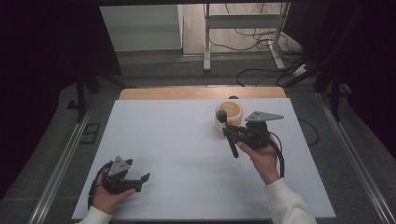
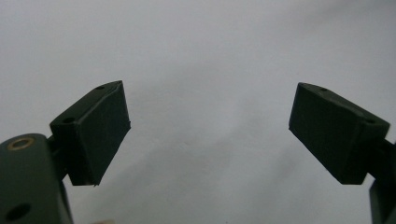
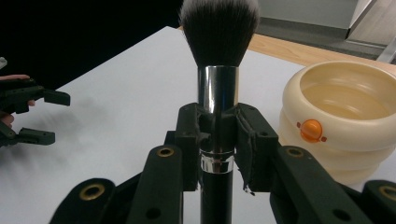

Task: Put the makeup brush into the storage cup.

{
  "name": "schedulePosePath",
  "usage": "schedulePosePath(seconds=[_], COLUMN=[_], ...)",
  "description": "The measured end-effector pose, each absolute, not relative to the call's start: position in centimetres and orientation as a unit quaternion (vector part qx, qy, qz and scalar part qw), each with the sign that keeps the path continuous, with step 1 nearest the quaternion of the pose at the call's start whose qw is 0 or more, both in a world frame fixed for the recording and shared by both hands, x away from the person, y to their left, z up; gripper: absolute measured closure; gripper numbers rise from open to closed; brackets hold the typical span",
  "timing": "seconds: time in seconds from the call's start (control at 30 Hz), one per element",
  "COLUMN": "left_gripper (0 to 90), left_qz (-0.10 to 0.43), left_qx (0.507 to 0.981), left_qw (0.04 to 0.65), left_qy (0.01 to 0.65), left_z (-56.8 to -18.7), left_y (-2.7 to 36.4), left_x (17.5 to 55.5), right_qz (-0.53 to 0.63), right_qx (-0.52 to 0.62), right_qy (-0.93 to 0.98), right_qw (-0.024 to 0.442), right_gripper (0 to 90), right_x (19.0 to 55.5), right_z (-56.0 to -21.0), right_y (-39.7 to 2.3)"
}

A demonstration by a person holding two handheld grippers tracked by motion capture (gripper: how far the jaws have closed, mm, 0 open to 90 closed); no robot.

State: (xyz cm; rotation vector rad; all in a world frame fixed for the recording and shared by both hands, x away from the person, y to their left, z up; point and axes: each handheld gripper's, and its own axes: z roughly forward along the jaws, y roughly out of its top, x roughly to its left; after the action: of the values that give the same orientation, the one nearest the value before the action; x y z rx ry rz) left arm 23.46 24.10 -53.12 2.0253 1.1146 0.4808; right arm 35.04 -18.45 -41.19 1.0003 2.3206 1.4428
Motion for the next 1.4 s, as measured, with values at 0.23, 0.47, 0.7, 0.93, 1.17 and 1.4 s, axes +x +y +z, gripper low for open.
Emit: schedulePosePath(seconds=[0.23, 0.47, 0.7, 0.93, 1.17, 1.4], left_gripper=[13.2, 13.3, 13.3, 13.3, 13.3, 13.3], left_qz=[0.188, 0.188, 0.188, 0.188, 0.188, 0.188], left_qx=[0.793, 0.793, 0.793, 0.793, 0.792, 0.792], left_qw=[0.380, 0.381, 0.380, 0.380, 0.381, 0.382], left_qy=[0.437, 0.437, 0.438, 0.437, 0.438, 0.437], left_z=[-53.10, -53.11, -53.12, -53.12, -53.12, -53.08], left_y=[24.09, 24.11, 24.10, 24.11, 24.13, 24.13], left_x=[23.45, 23.45, 23.43, 23.45, 23.44, 23.42], right_qz=[0.497, 0.504, 0.506, 0.512, 0.519, 0.524], right_qx=[0.347, 0.350, 0.353, 0.355, 0.354, 0.358], right_qy=[0.787, 0.781, 0.778, 0.773, 0.768, 0.763], right_qw=[0.114, 0.116, 0.116, 0.118, 0.122, 0.123], right_gripper=[71.9, 71.9, 71.9, 71.9, 71.9, 71.9], right_x=[35.30, 35.55, 35.71, 35.85, 35.88, 36.01], right_z=[-41.05, -40.89, -40.85, -40.67, -40.47, -40.37], right_y=[-18.47, -18.45, -18.50, -18.56, -18.51, -18.52])
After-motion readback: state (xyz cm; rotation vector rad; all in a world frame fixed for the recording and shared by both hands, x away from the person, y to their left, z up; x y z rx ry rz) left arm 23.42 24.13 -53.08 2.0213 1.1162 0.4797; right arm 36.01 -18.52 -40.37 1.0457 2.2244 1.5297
